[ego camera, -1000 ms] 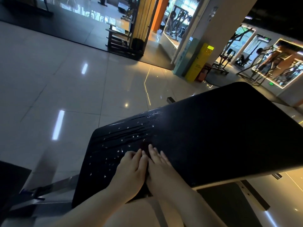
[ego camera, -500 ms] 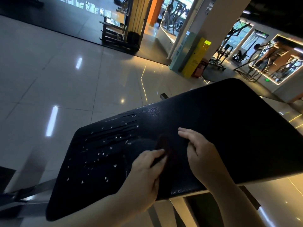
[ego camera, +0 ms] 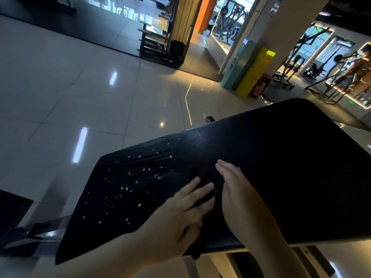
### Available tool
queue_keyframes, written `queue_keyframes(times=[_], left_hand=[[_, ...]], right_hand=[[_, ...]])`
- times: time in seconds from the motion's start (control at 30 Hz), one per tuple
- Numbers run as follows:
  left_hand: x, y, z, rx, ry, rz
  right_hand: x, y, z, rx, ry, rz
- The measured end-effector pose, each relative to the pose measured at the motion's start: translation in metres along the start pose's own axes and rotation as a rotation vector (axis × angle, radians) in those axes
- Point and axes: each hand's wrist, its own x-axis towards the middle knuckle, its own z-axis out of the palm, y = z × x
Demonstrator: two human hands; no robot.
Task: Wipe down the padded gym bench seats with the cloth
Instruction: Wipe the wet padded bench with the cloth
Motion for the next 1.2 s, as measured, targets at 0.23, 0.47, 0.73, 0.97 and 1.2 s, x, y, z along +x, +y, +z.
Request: queue_keyframes(times=[0.23,0.47,0.73,0.97,1.2], left_hand=[[0.009,-0.048,-0.005,-0.145,0.185,-0.355],[0.017,-0.002,0.004,-0.098,0.130,-0.096],[0.003,-0.079,0.000,-0.184,0.284,-0.508],[0.007,-0.037,-0.001,-0.155,0.188,-0.198],[-0.012,-0.084,-0.008,-0.096,0.125,-0.407]], right_hand=[[-0.003,-0.003,0.001,-0.106,-0.088,0.020],[-0.010,0.000,0.001,-0.137,-0.126,-0.099],[-0.010,0.015,0.018,-0.413,0.010,-0.212],[-0.006,0.001,0.011,-0.459,-0.029,-0.163],[0.021,-0.010,0.066,-0.551,0.062,-0.134]])
